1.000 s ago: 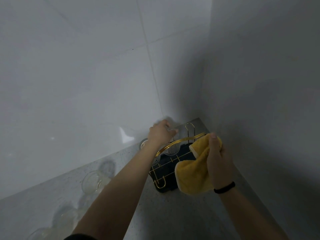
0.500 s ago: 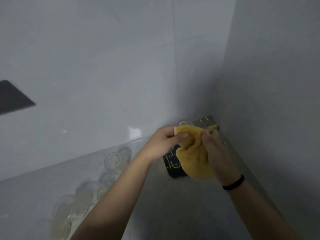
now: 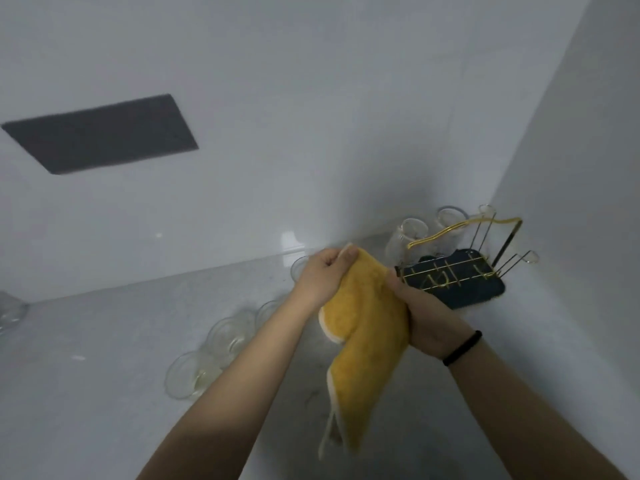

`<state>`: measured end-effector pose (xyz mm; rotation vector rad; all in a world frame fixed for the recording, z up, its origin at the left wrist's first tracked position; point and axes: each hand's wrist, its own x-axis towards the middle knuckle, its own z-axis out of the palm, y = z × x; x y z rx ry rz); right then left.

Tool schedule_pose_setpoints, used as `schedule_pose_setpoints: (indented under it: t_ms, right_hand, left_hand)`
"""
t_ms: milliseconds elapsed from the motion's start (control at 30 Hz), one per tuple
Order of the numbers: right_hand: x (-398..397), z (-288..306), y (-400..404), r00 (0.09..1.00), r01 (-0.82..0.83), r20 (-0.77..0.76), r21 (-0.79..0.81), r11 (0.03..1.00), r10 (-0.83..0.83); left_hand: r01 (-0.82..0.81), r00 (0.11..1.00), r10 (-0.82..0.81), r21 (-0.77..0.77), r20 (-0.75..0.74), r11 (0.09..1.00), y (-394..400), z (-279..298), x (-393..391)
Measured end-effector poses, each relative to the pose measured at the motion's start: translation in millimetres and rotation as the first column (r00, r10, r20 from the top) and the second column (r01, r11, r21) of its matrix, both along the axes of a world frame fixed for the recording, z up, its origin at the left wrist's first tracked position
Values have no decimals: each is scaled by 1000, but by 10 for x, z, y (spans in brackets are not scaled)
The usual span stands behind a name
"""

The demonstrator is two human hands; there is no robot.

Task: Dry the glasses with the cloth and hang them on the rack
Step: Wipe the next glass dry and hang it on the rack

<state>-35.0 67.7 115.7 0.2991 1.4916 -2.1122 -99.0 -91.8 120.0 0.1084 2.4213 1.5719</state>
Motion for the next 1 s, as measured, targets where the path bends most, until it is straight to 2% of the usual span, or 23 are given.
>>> schedule_pose_setpoints:
  t_ms: [133,233,300,367,433,533,667,733,800,900,1000]
  right_hand:
    - [91,-278,-504,992,45,112,55,997,-51]
    - [112,-419,-777,969,125,200,123,984,-148]
    - [123,-479,-944,938,208,247,162,965,-244]
    - [129,-517,-1036,906,281,272,188,941,-325]
    - [145,-536,-1096,874,349,275,216,912,-400]
    - [172,-557,-1133,863,386,247,241,890,-441]
    - [247,-593,-1123,872,390,228,212,896,-433]
    - [282,-581,-1105,893,372,182,218,902,-412]
    - [346,-550,-1073,909,368,101,257,894,-403]
    - [485,-377,-1112,940,328,-47,398,857,-338]
    - [618,-186,-1169,937,339,-255,513,788,-236]
  left_hand:
    - [-59,994,67,-89,89,994,-512,-361,123]
    - [-62,998,67,-218,16,974,-883,-608,177]
    - [-28,999,8,-408,-51,913,-1131,-762,140]
    - [63,998,-62,-572,21,818,-1288,-866,92]
    - [199,980,-153,-660,127,724,-1378,-961,34]
    - [287,956,-237,-707,172,647,-1425,-1094,-51]
    - [260,960,-256,-715,116,649,-1406,-1175,-85]
    - [241,966,-236,-679,101,694,-1423,-1173,-108]
    - [220,975,-200,-556,97,801,-1429,-1091,-115]
    - [170,984,-152,-225,94,959,-1402,-816,-30]
    - [124,986,-136,115,101,986,-1308,-472,168]
